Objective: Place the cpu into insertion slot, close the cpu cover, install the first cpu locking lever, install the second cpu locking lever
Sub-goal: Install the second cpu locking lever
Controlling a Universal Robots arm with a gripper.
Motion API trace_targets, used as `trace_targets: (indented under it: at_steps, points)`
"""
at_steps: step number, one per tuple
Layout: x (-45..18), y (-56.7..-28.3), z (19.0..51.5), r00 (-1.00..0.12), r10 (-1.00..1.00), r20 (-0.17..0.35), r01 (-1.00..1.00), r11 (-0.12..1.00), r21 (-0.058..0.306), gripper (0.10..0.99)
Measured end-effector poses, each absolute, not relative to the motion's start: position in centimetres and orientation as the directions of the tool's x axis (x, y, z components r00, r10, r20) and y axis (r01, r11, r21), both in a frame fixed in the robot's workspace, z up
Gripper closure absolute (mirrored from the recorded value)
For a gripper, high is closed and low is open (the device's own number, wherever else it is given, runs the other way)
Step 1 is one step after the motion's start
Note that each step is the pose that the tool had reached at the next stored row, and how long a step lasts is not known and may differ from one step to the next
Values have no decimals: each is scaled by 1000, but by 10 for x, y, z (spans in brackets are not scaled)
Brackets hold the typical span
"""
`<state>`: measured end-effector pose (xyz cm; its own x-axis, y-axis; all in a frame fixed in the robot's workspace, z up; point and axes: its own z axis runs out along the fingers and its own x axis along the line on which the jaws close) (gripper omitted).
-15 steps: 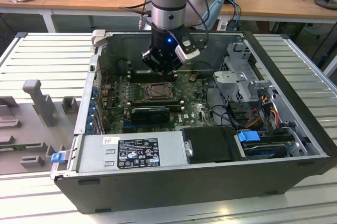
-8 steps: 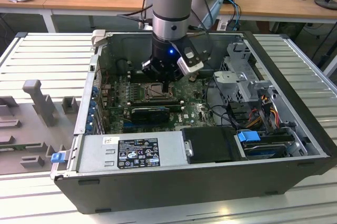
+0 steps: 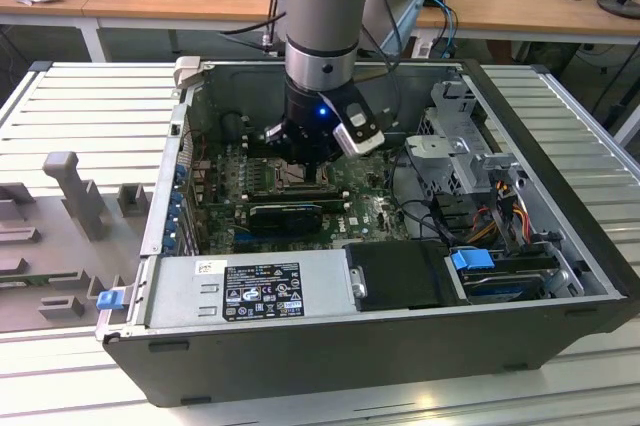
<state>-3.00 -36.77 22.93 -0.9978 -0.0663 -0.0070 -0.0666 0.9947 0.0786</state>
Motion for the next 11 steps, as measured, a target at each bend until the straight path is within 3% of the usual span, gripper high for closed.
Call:
trace_targets:
  at_steps: [4, 5, 6, 7, 11]
  points:
    - [-44, -368, 213, -996, -92, -7, -93, 992, 82, 980]
    - [-46, -370, 209, -995, -97, -8, -97, 991, 91, 980]
    - [-49, -376, 209, -995, -96, -12, -97, 987, 128, 980]
    - [-52, -380, 209, -995, -97, -13, -97, 985, 141, 980]
    - [-61, -387, 208, -995, -103, -15, -104, 982, 159, 980]
